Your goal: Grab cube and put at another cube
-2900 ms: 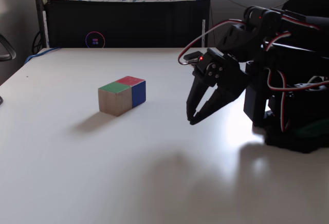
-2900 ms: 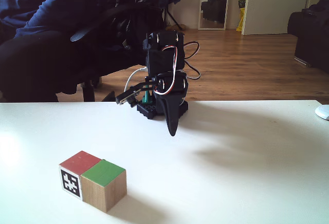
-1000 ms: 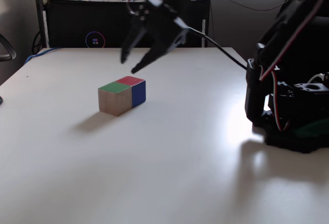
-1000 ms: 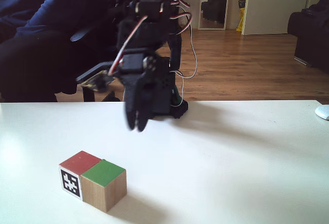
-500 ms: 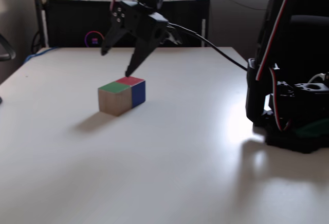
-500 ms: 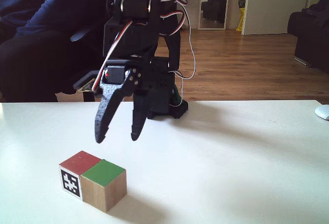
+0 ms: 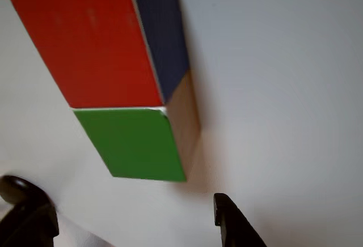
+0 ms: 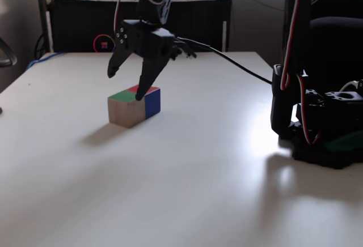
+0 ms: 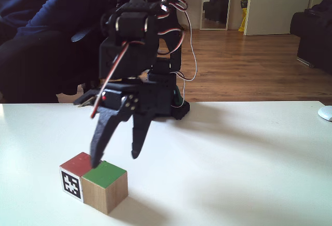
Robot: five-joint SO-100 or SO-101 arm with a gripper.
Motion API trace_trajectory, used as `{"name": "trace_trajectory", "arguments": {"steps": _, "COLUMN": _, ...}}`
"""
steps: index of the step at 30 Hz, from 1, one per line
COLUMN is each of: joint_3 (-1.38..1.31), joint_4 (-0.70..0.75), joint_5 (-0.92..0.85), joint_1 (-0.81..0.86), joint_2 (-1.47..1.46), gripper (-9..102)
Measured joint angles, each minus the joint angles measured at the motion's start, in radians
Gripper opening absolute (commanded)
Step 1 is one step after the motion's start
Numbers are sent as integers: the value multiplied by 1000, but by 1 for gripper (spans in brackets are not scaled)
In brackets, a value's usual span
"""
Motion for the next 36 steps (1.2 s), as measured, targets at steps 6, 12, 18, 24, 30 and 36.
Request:
{"name": "trace_trajectory", "arguments": {"steps": 6, "joint_3": -97, "joint_4": 14, "joint_5": -14, "joint_1": 18, "joint_2": -98, "gripper": 43}}
{"name": "trace_trajectory", "arguments": {"steps": 12, "joint_3": -118, "joint_4": 14, "joint_5": -26, "joint_1": 29, "joint_2": -163, "gripper": 43}}
{"name": "trace_trajectory", "arguments": {"steps": 18, "joint_3": -156, "joint_4": 14, "joint_5": -23, "joint_1": 34, "joint_2": -239, "gripper": 43}}
{"name": "trace_trajectory", "arguments": {"steps": 24, "joint_3": -195, "joint_4": 14, "joint_5": -28, "joint_1": 34, "joint_2": -324, "gripper": 43}}
{"name": "trace_trajectory", "arguments": {"steps": 30, "joint_3": -206, "joint_4": 12, "joint_5": -20, "joint_1": 32, "joint_2": -337, "gripper": 38}}
{"name": "trace_trajectory", "arguments": {"steps": 36, "joint_3": -215, "joint_4": 12, "joint_5": -26, "joint_1": 34, "joint_2": -337, "gripper": 28}}
